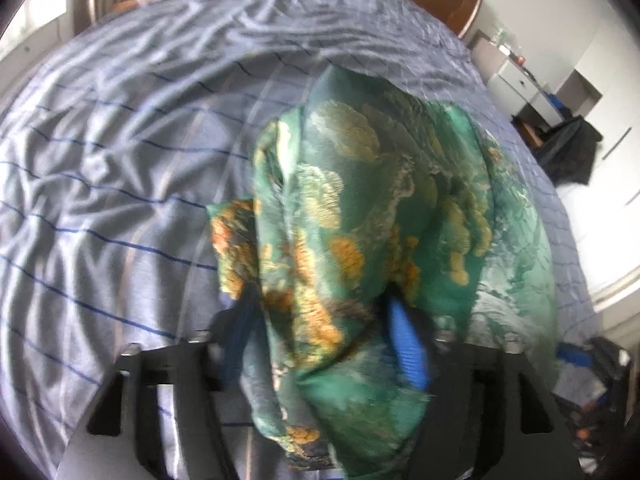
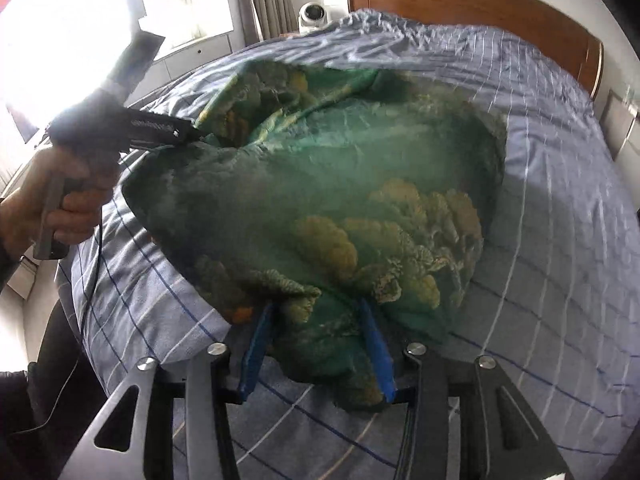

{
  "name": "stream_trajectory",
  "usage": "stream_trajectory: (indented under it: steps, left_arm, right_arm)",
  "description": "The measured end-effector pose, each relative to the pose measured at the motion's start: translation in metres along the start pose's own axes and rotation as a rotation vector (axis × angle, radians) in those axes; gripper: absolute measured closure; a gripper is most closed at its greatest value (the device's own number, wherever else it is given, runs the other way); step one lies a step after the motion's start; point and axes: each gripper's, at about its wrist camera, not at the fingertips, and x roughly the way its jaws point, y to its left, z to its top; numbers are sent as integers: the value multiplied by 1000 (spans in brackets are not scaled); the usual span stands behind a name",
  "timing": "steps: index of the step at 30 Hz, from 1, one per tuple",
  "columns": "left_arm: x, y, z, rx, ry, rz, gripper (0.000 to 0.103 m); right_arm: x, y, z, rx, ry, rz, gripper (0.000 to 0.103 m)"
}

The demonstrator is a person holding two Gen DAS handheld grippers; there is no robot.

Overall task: Fold large clothes
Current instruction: 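Fold the lifted end over the bundle with the left gripper while the right gripper holds it down, then open the left gripper and lift it off the folded bundle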

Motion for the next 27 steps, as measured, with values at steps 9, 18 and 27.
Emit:
stream_trajectory:
  steps: [9, 18, 27]
  left_arm:
    - [-69, -25, -16, 88, -133, 181, 4]
    - [-92, -26, -58, 91, -83, 203, 1]
    - [-103, 19, -85, -21, -91, 172, 1]
  right_arm:
    - [-78, -5, -2, 35, -171, -101, 22]
    - [-120, -38, -37, 119, -248, -204, 22]
    - [-137, -66, -71, 149, -346, -154, 19]
